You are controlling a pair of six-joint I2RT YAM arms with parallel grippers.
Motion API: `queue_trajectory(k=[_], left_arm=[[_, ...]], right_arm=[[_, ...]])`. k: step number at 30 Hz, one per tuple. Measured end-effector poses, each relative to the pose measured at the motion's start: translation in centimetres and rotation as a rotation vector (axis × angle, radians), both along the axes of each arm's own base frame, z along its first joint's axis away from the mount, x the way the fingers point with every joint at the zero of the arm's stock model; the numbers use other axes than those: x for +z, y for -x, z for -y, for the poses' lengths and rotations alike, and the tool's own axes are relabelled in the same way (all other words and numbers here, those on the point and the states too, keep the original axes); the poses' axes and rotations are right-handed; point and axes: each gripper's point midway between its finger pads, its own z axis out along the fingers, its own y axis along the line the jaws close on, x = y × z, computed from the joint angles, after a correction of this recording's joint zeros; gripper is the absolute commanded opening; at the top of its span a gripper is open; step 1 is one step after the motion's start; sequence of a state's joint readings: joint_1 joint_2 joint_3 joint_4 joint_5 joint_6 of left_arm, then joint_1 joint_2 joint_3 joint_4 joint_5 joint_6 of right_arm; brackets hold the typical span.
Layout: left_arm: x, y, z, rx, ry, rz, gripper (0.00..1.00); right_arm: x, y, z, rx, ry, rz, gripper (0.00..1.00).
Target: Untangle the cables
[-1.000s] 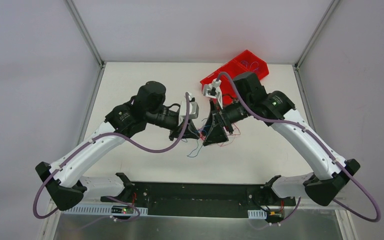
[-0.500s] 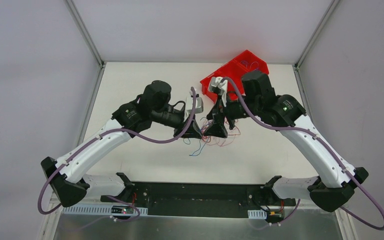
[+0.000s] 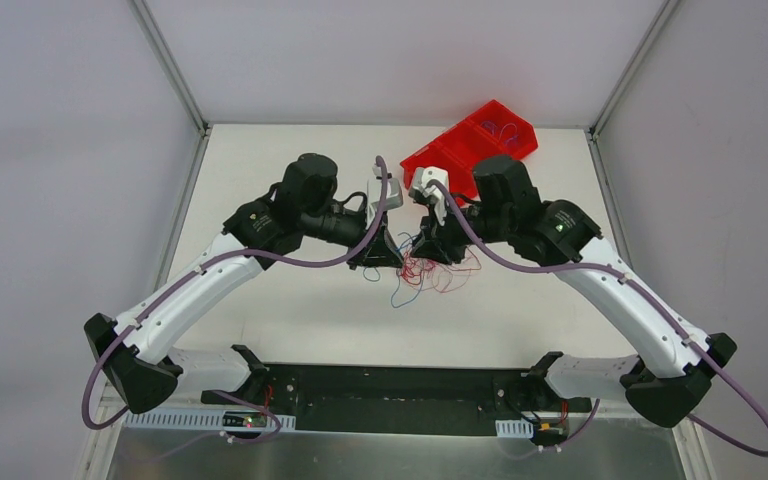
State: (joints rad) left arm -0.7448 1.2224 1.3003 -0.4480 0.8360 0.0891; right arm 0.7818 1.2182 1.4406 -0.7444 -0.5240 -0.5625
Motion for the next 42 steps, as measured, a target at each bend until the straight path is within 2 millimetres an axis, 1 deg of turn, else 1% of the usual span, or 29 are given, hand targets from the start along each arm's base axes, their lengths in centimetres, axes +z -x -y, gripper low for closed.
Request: queue_trajectory(k=[2,3,7,10,11,12,13,14,15,16,18,20,23,27,31,34,38,42], left_arm=[[0.1,0.0,0.1,0.002,0.004,-0.004,0.0],[0.1,0.0,0.1,0.003,0.005,-0.007,0.0],[0.3,-0.1,0.2,0.01,0.01,-0.015,0.0],[0.4,-0.4,0.2,0.029,0.015,-0.027,0.0],[0.6,-0.7,0.2,0.043,0.02,-0.037,0.1],[0.7,-1.0,0.1,0.058,0.027,-0.046,0.3],[0.9,-1.4,0.0,0.075,0.034,-0.053,0.57],[1.1,-2.1,-0.3,0.104,0.042,-0.071,0.74],[1.1,-2.7,-0.6,0.132,0.047,-0.084,0.88],[1.2,-3.5,-1.0,0.169,0.051,-0.104,0.97],[1.3,-5.2,-2.0,0.243,0.059,-0.139,0.99],[1.4,-6.6,-2.8,0.307,0.069,-0.16,0.99],[1.7,-8.6,-4.1,0.392,0.086,-0.165,0.99],[1.3,-10.7,-5.6,0.501,0.088,-0.19,0.99],[0.2,-12.5,-6.5,0.595,0.071,-0.239,0.99],[-0.8,-13.4,-6.5,0.637,0.053,-0.269,0.99],[-1.8,-14.2,-6.5,0.675,0.035,-0.299,0.99],[-2.9,-15.1,-6.8,0.711,0.015,-0.321,0.99]], right_arm=[[0.0,-0.6,-0.1,-0.02,0.001,0.022,0.05],[0.1,-0.8,-0.1,-0.032,-0.003,0.032,0.0],[0.9,-1.6,-0.3,-0.073,-0.037,0.063,0.0],[1.5,-1.7,-0.1,-0.098,-0.067,0.074,0.0],[1.8,-1.7,-0.1,-0.108,-0.078,0.074,0.0],[2.1,-1.8,0.0,-0.12,-0.09,0.069,0.0],[2.3,-2.0,0.2,-0.135,-0.102,0.066,0.0],[2.7,-2.5,0.3,-0.159,-0.121,0.057,0.0],[3.1,-3.2,0.7,-0.19,-0.139,0.051,0.0],[3.4,-4.1,1.1,-0.226,-0.158,0.042,0.0],[3.7,-6.0,2.2,-0.303,-0.181,0.028,0.0],[3.8,-8.6,3.6,-0.39,-0.2,0.008,0.0],[3.6,-13.0,5.7,-0.521,-0.209,-0.018,0.0],[2.6,-21.2,10.1,-0.743,-0.221,-0.04,0.0],[0.4,-29.5,15.4,-0.968,-0.214,-0.038,0.0],[-1.7,-34.2,18.9,-1.098,-0.199,-0.029,0.0],[-4.4,-39.5,22.8,-1.239,-0.191,0.006,0.0],[-6.6,-43.7,25.0,-1.318,-0.194,0.056,0.0]])
